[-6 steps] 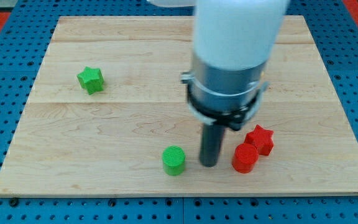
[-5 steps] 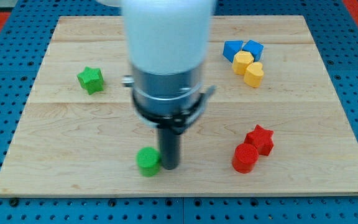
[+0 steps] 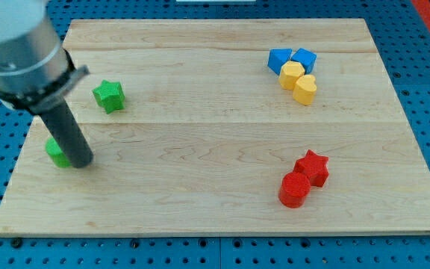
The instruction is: Push the green circle into the green star
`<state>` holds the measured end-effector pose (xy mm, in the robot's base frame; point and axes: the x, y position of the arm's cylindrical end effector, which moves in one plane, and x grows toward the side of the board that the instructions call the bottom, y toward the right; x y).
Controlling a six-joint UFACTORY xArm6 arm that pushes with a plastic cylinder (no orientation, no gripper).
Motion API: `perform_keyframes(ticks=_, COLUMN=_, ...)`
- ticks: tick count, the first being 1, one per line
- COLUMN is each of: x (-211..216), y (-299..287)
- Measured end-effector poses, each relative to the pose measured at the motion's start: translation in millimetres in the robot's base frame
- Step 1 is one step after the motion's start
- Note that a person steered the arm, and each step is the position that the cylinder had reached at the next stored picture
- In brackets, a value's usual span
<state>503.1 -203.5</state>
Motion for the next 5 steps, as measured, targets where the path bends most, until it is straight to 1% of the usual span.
perform_keyframes(ticks=1, x=17.5, y=-2.1)
perform_keyframes(ticks=2, x=17.5, y=-46.5)
perform_keyframes(ticks=4, x=-17.9, y=-72.0)
perform_keyframes(ticks=5, x=-65.3, y=-37.7)
